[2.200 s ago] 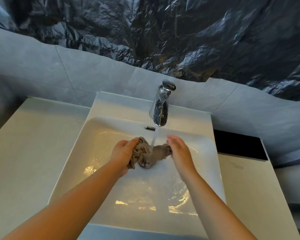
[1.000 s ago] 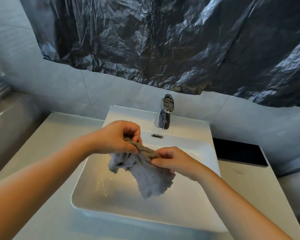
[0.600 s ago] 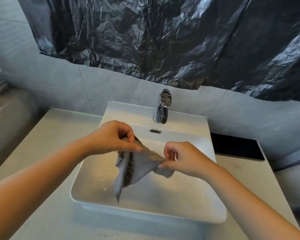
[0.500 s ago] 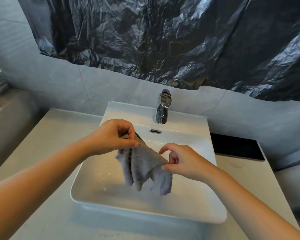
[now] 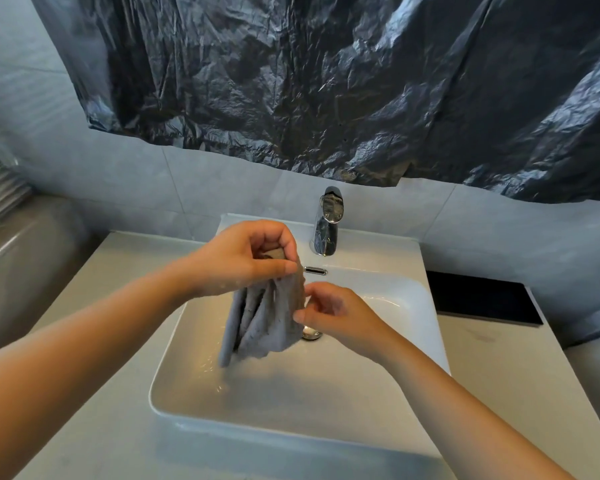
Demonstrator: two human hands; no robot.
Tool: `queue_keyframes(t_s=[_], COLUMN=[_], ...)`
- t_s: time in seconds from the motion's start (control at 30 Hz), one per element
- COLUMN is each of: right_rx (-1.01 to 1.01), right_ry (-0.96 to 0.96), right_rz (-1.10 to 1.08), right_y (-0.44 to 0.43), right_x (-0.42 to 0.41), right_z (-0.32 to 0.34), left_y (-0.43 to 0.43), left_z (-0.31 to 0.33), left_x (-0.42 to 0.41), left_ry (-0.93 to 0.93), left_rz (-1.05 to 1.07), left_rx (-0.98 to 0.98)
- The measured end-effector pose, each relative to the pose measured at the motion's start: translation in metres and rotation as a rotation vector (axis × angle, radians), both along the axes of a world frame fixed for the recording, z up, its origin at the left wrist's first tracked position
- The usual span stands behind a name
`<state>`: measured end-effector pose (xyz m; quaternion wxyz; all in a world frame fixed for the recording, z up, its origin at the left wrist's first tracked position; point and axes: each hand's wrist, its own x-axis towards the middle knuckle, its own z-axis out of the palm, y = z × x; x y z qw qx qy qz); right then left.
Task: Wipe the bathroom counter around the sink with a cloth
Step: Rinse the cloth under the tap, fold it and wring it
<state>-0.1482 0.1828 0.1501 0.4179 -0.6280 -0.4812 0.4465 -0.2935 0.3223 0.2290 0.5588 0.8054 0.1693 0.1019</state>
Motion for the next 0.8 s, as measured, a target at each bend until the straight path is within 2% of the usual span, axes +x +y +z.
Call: queue_keyframes(t_s=[0.17,0.3,0.43,0.5,0.6,0.8], right_rx=[-0.010,-0.182,-0.232,-0.192,-0.078,0.119], right_ry=[-0.079,-0.524,-0.597,-0.578,-0.717,-0.787], right_rz=[-0.019,0.106,0.013,-0.095,-0.254,-0.421], right_y=[-0.007,-0.023,-0.041,-0.046,-0.038,-0.031], right_x=[0.012,0.032,0.063,0.081,0.100,0.108], right_z=[0.000,-0.002,0.006,0.016,0.035,0.069], left_y=[0.019,0.029,0.046,0.052,0.054,0.057], left_z=[0.004,-0.002,-0.014,-0.019,-0.020,-0.003], left_x=[-0.010,-0.018,-0.026,-0.025,-0.015,-0.004], left_ry=[-0.007,0.027,0.046,0.048,0.066,0.025], left_rz=[0.097,0.138,0.242,0.278,0.292,0.382], left_rx=[0.133,0.168,0.201,0.194,0.340,0.461])
